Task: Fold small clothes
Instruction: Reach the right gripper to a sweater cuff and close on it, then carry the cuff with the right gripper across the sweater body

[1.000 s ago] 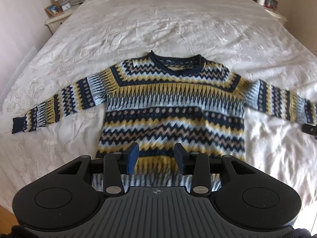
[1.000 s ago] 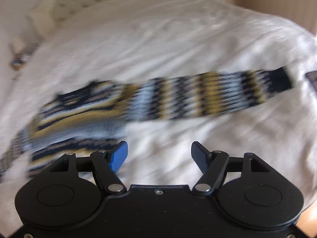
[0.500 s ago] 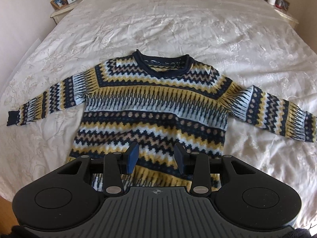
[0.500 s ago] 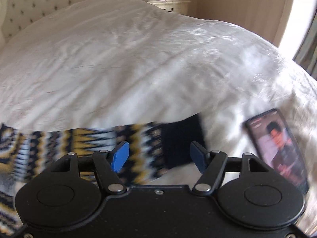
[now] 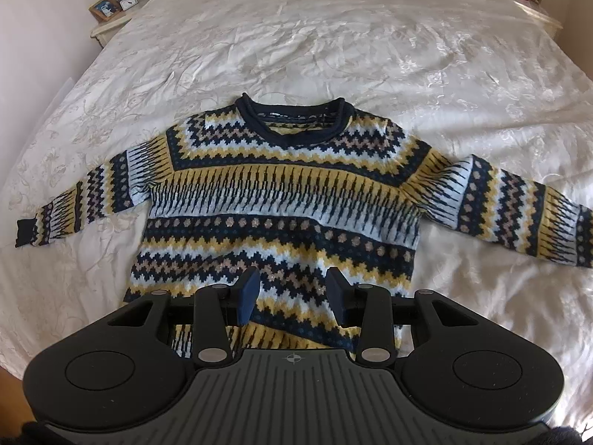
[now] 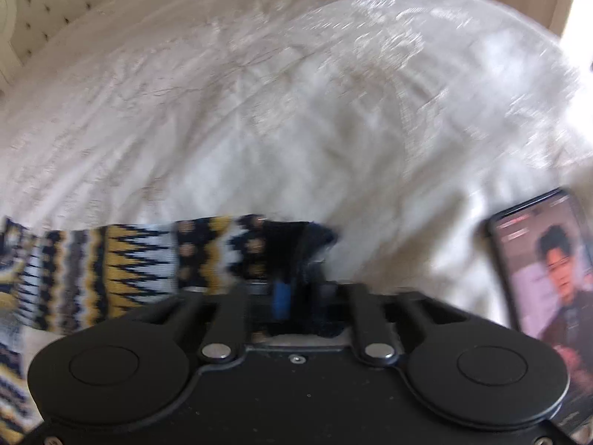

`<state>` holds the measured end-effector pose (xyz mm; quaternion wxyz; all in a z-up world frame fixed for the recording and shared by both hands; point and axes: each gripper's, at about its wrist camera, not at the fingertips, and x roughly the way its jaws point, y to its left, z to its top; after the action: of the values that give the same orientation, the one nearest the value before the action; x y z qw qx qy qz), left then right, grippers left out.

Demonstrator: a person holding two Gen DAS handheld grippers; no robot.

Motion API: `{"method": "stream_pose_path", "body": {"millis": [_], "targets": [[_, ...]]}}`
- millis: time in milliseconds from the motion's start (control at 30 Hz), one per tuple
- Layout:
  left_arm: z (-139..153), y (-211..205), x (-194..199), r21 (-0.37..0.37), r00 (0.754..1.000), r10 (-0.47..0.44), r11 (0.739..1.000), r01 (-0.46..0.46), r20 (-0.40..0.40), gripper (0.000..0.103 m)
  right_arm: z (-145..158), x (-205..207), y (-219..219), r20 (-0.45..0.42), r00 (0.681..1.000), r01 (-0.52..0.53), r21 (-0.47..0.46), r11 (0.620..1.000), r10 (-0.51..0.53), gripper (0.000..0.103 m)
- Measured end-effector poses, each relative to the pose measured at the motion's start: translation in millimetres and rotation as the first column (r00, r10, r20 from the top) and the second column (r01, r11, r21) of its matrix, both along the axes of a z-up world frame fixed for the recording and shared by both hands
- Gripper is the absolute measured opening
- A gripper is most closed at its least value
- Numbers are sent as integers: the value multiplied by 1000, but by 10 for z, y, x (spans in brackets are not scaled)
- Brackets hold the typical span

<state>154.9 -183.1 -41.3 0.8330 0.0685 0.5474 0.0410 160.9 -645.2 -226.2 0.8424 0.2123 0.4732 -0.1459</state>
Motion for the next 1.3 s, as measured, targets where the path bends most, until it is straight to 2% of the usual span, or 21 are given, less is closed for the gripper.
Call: {"method": "stream_pose_path", "body": {"millis": [100,267,500,700,867,1067,1300], "targets": [[7,58,-5,-4,1000,5,1000,-5,6,39,76,53,105,7,1000,0,9,1000,0,15],[12,251,-32,-26,1000,19,999,-19,12,39,412,184,456,68,997,-49,54,997,45,15],[21,708,-47,-66,999,24,998,-21,46,39,1107,522,1218,166,971,-182,51,982,171,15],[-8,1276,15,-92,997,-15,996,22,74,39,1786,883,2179,265,927,-282,26,959,265,15],[8,1823,83,-84,994,-33,996,42,105,39,2057,1231,3137,320,890,-365,75,928,324,15],[-67,2382,221,-74,995,-30,997,37,96,39,1915,1689,4289,345,841,-480,122,869,416,15],[-156,2915,316,-52,996,-21,998,26,85,39,1332,2113,5436,262,831,-539,161,827,491,15]]}}
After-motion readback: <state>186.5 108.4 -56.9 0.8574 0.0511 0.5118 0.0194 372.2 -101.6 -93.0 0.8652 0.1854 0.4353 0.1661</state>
